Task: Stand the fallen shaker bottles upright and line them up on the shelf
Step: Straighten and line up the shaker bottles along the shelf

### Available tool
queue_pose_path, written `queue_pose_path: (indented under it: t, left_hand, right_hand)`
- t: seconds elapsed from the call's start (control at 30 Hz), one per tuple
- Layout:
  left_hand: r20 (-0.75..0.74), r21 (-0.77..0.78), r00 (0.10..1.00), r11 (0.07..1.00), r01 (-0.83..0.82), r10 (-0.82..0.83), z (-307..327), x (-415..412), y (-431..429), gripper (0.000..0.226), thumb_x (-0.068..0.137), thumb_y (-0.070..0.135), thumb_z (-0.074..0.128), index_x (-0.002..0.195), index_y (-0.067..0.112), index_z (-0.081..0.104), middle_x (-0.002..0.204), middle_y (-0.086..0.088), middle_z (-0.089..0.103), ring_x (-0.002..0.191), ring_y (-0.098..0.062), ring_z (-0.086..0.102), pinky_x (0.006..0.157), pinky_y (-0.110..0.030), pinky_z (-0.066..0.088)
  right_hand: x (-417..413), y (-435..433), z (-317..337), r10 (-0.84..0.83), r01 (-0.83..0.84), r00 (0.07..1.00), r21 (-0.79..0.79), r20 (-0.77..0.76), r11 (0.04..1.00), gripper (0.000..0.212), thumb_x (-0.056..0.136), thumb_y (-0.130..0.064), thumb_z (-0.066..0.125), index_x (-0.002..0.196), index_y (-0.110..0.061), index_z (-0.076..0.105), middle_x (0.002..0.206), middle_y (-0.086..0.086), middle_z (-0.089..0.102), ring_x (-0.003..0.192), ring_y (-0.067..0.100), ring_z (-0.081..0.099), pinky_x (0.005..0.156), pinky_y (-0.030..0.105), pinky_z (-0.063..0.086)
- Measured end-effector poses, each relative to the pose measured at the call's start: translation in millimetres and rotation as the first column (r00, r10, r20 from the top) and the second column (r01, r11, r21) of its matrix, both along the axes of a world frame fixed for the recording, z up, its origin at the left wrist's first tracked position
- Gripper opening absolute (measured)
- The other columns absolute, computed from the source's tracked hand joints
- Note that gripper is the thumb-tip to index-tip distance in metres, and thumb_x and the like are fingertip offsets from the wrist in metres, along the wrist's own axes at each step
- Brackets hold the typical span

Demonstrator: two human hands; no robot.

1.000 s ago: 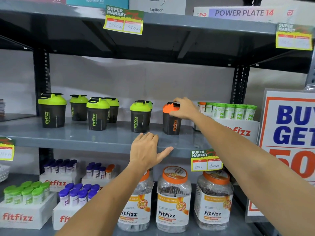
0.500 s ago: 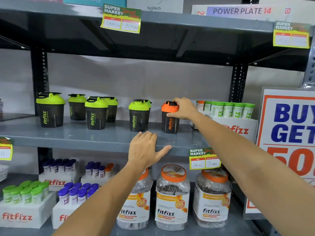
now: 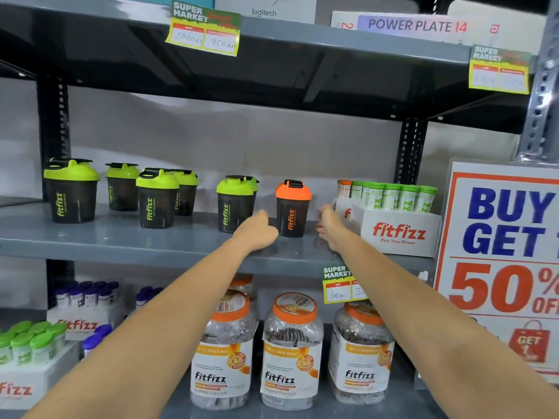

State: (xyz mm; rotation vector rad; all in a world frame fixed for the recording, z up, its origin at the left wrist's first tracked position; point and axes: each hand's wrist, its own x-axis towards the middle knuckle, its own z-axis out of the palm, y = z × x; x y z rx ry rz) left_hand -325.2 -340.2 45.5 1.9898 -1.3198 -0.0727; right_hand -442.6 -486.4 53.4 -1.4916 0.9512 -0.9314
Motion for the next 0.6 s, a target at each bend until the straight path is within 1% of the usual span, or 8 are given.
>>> queue_pose_path:
  t: [0.03,0.07,0.1,0.13,0.17,0.23,0.33,0.6]
  left_hand:
    - [0.000,0.032,1.000,0.999,-0.010,0.010,1.8,-0.5,-3.8,0.041,0.083,0.015,0.045,0.122,0.005,0.047,0.121,-0.014,0.059,0.099,-0.033,0.061,0.090,-0.045,0.051]
    - [0.016,0.061,1.000,0.998,-0.027,0.027,2.8,-0.4,-6.6,0.042,0.082,0.016,0.044,0.122,0.007,0.048,0.120,-0.014,0.060,0.101,-0.032,0.060,0.091,-0.044,0.050]
    - [0.039,0.085,0.998,0.995,-0.051,0.047,2.7,0.3,-9.2,0.045,0.082,0.017,0.044,0.126,0.009,0.048,0.122,-0.013,0.060,0.105,-0.031,0.058,0.092,-0.041,0.049]
    - [0.060,0.102,0.996,0.992,-0.072,0.066,2.0,1.7,-11.4,0.048,0.083,0.018,0.044,0.130,0.011,0.047,0.127,-0.011,0.058,0.111,-0.030,0.055,0.094,-0.040,0.047]
    - [0.075,0.117,0.994,0.990,-0.083,0.074,1.6,3.3,-13.7,0.050,0.084,0.019,0.044,0.133,0.013,0.046,0.132,-0.009,0.056,0.116,-0.030,0.053,0.097,-0.039,0.045]
    - [0.110,0.150,0.992,0.985,-0.083,0.067,2.4,5.5,-17.0,0.053,0.084,0.019,0.045,0.137,0.018,0.044,0.138,-0.005,0.053,0.122,-0.028,0.051,0.100,-0.039,0.043]
    - [0.180,0.183,0.983,0.980,-0.076,0.043,3.7,4.3,-21.7,0.057,0.083,0.018,0.045,0.140,0.026,0.041,0.138,-0.002,0.054,0.123,-0.028,0.051,0.099,-0.038,0.043]
    - [0.185,0.172,0.983,0.984,-0.041,0.009,3.6,5.3,-22.7,0.057,0.084,0.015,0.043,0.139,0.031,0.042,0.136,-0.001,0.055,0.120,-0.028,0.052,0.096,-0.036,0.045]
  right_hand:
    - [0.5,1.0,-0.3,0.009,-0.010,0.999,-0.029,-0.031,1.000,0.052,0.094,-0.037,0.031,0.137,-0.009,0.039,0.141,0.015,0.046,0.124,0.030,0.047,0.101,0.040,0.040]
    - [1.3,2.8,-0.1,0.016,-0.020,0.998,-0.056,-0.067,0.998,0.048,0.093,-0.036,0.031,0.132,-0.010,0.043,0.138,0.014,0.048,0.117,0.027,0.050,0.088,0.035,0.042]
    - [2.4,4.5,-0.5,0.028,-0.037,0.994,-0.078,-0.109,0.996,0.045,0.092,-0.036,0.032,0.127,-0.011,0.046,0.134,0.013,0.051,0.109,0.024,0.052,0.077,0.032,0.041]
    - [3.9,5.6,-1.4,0.046,-0.061,0.988,-0.096,-0.146,0.993,0.044,0.092,-0.036,0.032,0.123,-0.011,0.050,0.129,0.013,0.055,0.104,0.022,0.053,0.072,0.031,0.038]
    - [5.7,4.8,-3.0,0.063,-0.084,0.983,-0.115,-0.175,0.990,0.044,0.091,-0.035,0.032,0.121,-0.010,0.052,0.126,0.013,0.058,0.104,0.023,0.054,0.075,0.033,0.037]
    - [9.0,1.9,-6.9,0.081,-0.109,0.978,-0.139,-0.194,0.984,0.043,0.090,-0.032,0.032,0.118,-0.009,0.055,0.123,0.014,0.061,0.110,0.026,0.055,0.087,0.038,0.040]
    - [11.3,-0.2,-8.0,0.074,-0.113,0.974,-0.177,-0.212,0.978,0.042,0.089,-0.029,0.034,0.118,-0.008,0.056,0.121,0.016,0.062,0.113,0.029,0.056,0.105,0.047,0.038]
    - [9.7,4.6,-7.7,0.048,-0.106,0.967,-0.222,-0.250,0.969,0.031,0.093,-0.030,0.036,0.113,-0.014,0.053,0.121,0.013,0.060,0.112,0.027,0.055,0.106,0.048,0.038]
